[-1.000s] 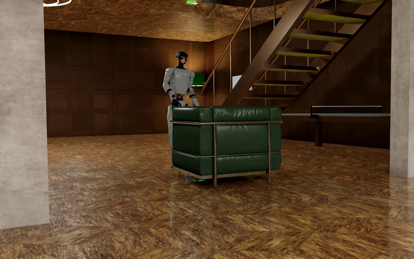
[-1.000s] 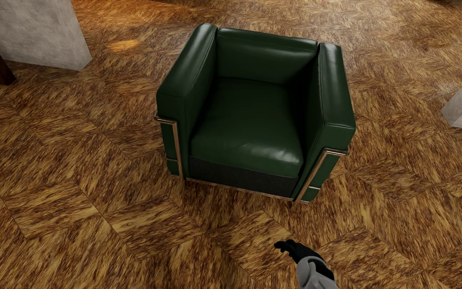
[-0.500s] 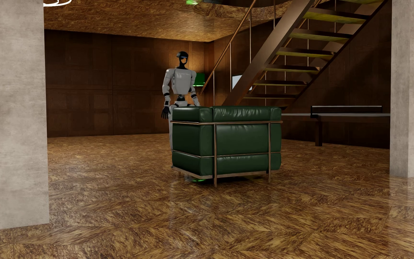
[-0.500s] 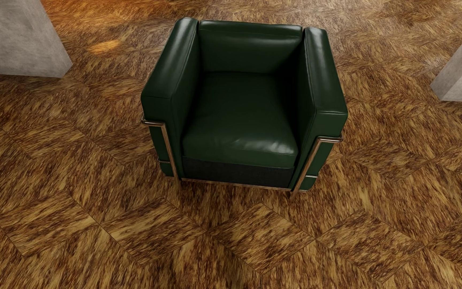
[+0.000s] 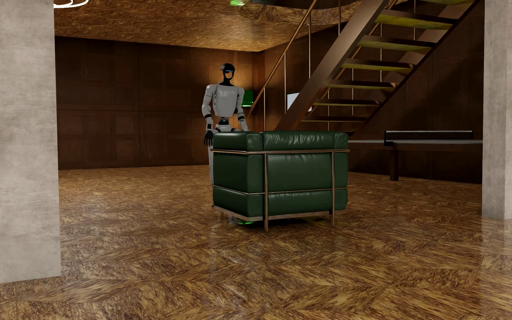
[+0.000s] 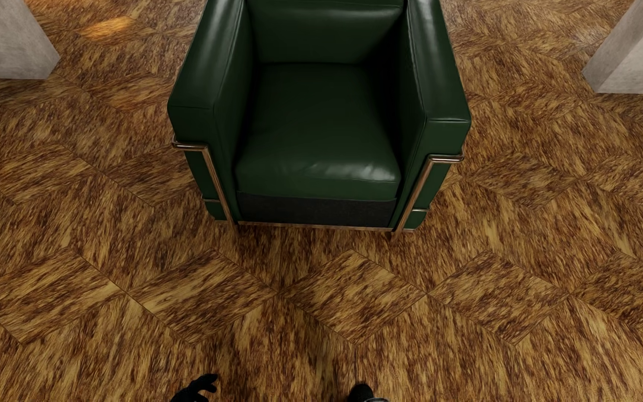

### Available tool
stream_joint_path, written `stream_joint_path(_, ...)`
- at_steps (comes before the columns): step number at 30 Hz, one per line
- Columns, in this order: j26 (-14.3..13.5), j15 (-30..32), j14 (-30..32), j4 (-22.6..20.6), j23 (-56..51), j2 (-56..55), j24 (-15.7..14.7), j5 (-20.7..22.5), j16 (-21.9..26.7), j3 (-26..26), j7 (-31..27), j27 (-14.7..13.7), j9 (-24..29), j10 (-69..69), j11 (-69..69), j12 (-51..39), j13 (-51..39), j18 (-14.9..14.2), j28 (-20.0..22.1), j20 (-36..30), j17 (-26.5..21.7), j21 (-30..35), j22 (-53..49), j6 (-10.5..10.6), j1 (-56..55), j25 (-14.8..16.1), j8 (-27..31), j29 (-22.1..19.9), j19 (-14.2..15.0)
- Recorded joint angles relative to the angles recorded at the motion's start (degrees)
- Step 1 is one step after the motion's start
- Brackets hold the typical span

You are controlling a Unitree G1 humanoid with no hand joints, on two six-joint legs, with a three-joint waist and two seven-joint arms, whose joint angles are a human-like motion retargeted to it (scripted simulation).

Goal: Head to the dark armchair

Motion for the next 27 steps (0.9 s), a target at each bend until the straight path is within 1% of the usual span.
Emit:
stream_joint_path(1,0.19,0.32,0.4,-0.08,-0.75,-0.2,-0.23,0.1,0.08,0.01,-0.05,-0.41,0.13,-0.45,-0.59,-0.2,0.09,-0.03,0.19,-0.29,0.06,-1.09,0.04,-0.07,-0.32,1.49,-0.15,-1.24,-0.09)
stream_joint_path(2,0.34,0.66,0.82,-0.2,-1.37,-0.36,-0.45,0.16,0.18,0.01,-0.12,-0.71,0.21,-0.97,-1.16,-0.32,-0.03,-0.07,0.22,-0.53,-0.29,-0.78,0.38,-0.13,-0.57,1.73,-0.31,-1.96,-0.17)
stream_joint_path(5,2.57,1.58,2.03,-0.66,-1.45,-0.7,-0.84,0.2,0.39,-0.04,-0.48,-1.29,0.15,-2.76,-2.73,-0.69,-1.69,-0.3,-0.53,-2.03,-1.28,1.54,0.95,-0.32,-1.05,0.76,-0.92,-2.04,-0.41)
stream_joint_path(9,3.25,2.41,3.31,-1.39,-0.6,-1.05,-1.45,-0.1,0.57,-0.03,-1.14,-0.96,-0.18,-5.03,-4.27,-0.1,-3.96,-0.94,-0.65,-2.44,-1.49,3.08,1.69,-0.52,-1.4,1.08,-1.96,-1.46,-0.77)
stream_joint_path(12,2.83,2.48,3.51,-1.68,-0.35,-1.45,-1.54,-0.6,0.78,0.07,-1.78,-1.15,-0.19,-5.02,-4.29,0.78,-5.15,-0.94,-0.57,-2.7,-1.58,3.62,1.4,-0.47,-2.11,1.5,-2.63,-1.71,-1.02)
stream_joint_path(14,1.62,2.28,3.25,-1.83,-0.23,-1.92,-1.49,-1.1,1.13,0.11,-2.21,-1.51,-0.03,-4.33,-3.72,2.03,-5.87,-0.83,0.09,-3.04,-1.79,4.17,1.26,-0.32,-2.81,2.12,-2.93,-1.86,-1.11)
stream_joint_path(18,0.48,1.97,3.02,-2.04,-0.31,-2.93,-1.62,-1.91,1.81,0.2,-2.92,-2.05,0.57,-3.57,-2.51,4.12,-6.19,-0.88,0.61,-3.48,-2.51,5.44,-0.54,-0.14,-4.29,2.4,-3.39,-2.69,-1.27)
stream_joint_path(23,0.49,2.28,3.94,-2.71,0.72,-4.28,-1.33,-2.84,2.82,0.06,-4.0,-1.87,1.53,-4.09,-2.65,5.83,-6.1,-1.37,0.17,-5.31,-2.86,5.82,-1.02,0.03,-6.11,3.06,-4.45,-3.06,-1.54)
stream_joint_path(27,-0.07,3.02,4.57,-3.57,1.14,-5.97,-1.35,-3.6,3.56,-0.29,-4.74,-2.06,2.39,-5.05,-3.63,6.43,-6.44,-2.03,0.1,-7.28,-3.15,5.84,-1.39,0.41,-8.16,2.96,-5.24,-3.67,-1.79)
